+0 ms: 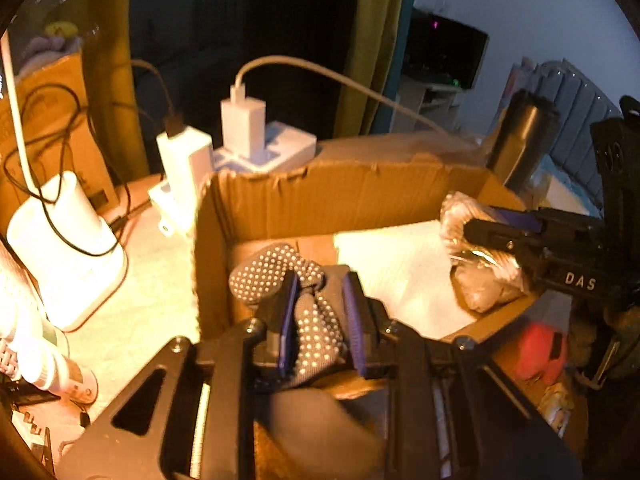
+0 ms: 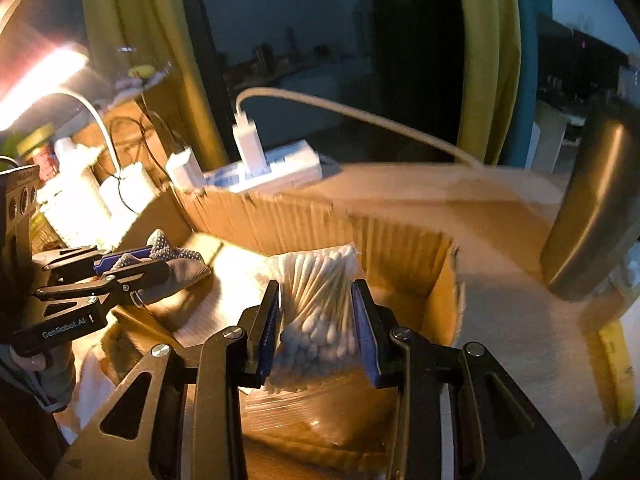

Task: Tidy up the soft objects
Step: 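Carry the swab bag into the box with the right gripper while the left gripper carries the glove over it, then open both grippers to drop the swab bag and glove into the box, then move the left gripper down to the white paper towel on the desk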

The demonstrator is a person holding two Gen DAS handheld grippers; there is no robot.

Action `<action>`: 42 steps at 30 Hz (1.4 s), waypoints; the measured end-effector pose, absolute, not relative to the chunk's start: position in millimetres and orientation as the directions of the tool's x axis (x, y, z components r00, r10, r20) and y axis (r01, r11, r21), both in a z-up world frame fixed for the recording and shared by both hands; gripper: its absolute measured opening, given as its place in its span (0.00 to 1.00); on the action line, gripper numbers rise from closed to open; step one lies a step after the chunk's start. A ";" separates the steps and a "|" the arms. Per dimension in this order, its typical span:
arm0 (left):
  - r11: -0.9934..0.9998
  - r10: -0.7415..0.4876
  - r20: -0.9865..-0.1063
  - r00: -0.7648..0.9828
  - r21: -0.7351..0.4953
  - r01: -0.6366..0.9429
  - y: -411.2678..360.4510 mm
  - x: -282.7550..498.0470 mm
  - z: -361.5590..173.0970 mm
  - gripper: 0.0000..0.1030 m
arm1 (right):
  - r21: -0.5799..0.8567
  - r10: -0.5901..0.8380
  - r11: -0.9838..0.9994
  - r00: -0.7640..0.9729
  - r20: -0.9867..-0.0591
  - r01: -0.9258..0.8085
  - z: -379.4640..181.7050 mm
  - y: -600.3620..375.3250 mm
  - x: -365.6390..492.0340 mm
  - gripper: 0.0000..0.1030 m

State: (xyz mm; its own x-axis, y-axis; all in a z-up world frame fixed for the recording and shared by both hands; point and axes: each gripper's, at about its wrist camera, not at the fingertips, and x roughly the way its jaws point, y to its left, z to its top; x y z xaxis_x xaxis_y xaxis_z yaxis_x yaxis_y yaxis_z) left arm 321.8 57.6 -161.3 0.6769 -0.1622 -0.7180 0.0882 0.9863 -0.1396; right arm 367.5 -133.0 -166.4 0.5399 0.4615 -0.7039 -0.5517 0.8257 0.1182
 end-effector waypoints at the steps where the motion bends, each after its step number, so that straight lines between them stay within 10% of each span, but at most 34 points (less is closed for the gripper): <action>1: 0.988 -0.152 -0.716 0.681 -0.126 0.088 56.2 321.5 -161.8 0.25 | 0.099 0.450 0.830 0.554 -0.701 -0.549 -167.1 -132.2 365.7 0.36; 11: 0.990 -0.142 -0.726 0.673 -0.110 0.089 51.6 318.3 -155.6 0.31 | 0.095 0.433 0.841 0.556 -0.709 -0.533 -161.6 -131.6 360.0 0.51; 15: 0.986 -0.164 -0.695 0.700 -0.134 0.099 50.8 309.4 -140.3 0.65 | 0.094 0.436 0.844 0.574 -0.693 -0.528 -151.3 -134.7 354.2 0.61; 42: 0.981 -0.195 -0.544 0.816 -0.112 0.159 30.1 205.7 -70.3 0.68 | 0.027 0.430 0.858 0.690 -0.583 -0.512 -101.3 -167.9 252.9 0.78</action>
State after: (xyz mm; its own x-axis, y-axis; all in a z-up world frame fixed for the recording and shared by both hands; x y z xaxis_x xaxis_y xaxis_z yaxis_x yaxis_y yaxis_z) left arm 205.7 30.1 -70.3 0.8160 -0.1949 -0.5442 0.1594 0.9808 -0.1123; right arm 252.9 -167.9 -101.3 0.6896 0.4299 -0.5828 -0.5125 0.8583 0.0267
